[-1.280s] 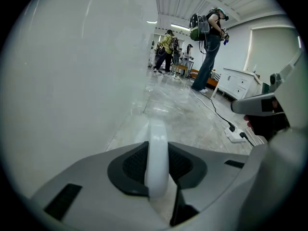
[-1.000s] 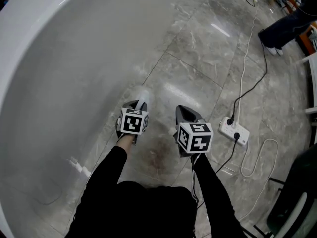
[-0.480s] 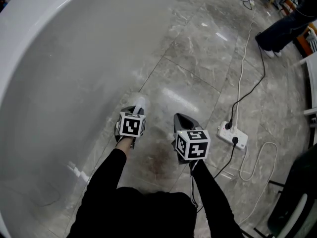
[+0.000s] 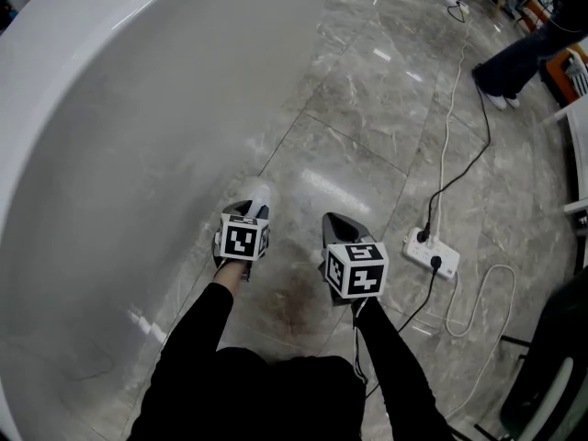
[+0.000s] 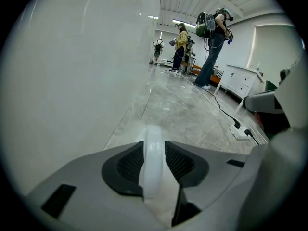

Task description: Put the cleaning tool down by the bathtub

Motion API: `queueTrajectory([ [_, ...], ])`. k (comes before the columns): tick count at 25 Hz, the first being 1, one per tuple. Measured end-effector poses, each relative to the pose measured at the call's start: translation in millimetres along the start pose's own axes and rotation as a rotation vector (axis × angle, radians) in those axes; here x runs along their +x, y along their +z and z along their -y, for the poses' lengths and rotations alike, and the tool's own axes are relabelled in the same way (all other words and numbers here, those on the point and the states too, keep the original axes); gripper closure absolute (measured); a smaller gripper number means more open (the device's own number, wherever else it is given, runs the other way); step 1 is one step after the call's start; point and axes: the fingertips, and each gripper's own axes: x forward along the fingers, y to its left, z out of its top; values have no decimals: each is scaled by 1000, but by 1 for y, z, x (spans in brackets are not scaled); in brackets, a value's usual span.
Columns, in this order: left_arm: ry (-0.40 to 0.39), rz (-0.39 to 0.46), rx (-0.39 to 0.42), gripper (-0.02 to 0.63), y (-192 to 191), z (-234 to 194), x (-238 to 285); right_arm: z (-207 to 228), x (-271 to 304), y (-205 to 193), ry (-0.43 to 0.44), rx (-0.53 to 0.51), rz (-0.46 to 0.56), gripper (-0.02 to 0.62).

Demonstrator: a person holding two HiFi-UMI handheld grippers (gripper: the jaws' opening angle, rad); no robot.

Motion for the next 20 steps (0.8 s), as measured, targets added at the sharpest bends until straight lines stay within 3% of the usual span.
queueTrajectory([
  [12,-85,152,49,474,45,16,-93,-12,-26,22,5,-20,24,595],
  [20,-122,257,18,547,69,24,-150,-38,-55,43,44,-52,56,595],
])
